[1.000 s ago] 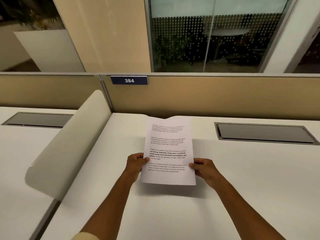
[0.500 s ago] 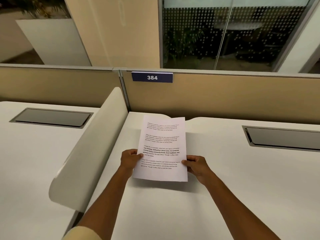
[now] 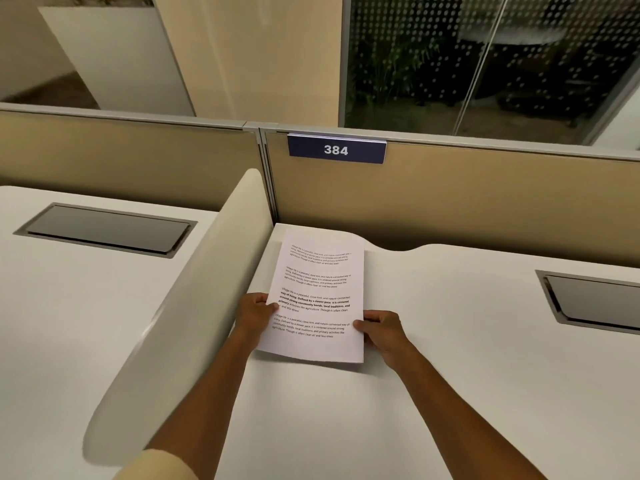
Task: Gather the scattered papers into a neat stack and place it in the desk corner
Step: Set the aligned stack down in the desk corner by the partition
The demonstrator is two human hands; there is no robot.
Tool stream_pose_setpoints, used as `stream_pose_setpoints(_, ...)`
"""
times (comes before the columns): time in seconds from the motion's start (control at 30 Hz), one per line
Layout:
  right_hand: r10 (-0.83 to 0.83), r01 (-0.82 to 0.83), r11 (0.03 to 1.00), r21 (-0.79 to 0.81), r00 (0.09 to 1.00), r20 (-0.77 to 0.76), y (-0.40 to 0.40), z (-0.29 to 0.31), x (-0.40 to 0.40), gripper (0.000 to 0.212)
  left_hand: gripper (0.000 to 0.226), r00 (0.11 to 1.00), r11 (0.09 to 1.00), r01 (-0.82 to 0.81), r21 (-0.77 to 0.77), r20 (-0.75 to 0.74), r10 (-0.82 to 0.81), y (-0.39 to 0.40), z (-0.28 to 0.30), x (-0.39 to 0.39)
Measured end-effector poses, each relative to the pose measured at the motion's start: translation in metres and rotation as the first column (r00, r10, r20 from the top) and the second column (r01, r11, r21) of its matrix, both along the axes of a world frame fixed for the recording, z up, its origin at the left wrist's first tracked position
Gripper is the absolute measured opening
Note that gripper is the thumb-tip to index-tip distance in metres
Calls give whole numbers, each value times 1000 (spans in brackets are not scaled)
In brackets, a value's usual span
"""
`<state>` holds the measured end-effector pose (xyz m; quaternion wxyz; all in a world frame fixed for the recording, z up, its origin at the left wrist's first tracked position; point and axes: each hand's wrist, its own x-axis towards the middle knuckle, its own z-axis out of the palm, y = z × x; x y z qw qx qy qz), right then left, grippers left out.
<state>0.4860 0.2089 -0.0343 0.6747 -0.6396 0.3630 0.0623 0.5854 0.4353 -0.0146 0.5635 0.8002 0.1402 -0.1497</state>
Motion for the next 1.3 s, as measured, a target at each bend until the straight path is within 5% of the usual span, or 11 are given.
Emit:
stream_pose_setpoints(0.4, -10, 12, 969, -248, 1000, 8, 24, -3, 42, 21, 29, 988, 937, -22, 349, 152, -33, -5, -7, 42)
stream_pose_setpoints(0.63, -11, 20, 940, -341, 1000, 27, 35, -6, 55, 41, 42, 973, 895, -3, 445, 210, -101, -3, -18, 55)
stream_pose_setpoints(1.0, 24, 0, 888, -460, 999, 47, 47, -8, 69, 37, 16, 935, 760, 37, 649, 245, -255, -10, -21, 67)
stream_pose_setpoints(1.3, 110, -133, 750, -648, 991, -75, 51, -13, 71, 35, 22, 934, 627, 51, 778, 185, -307, -18, -22, 64)
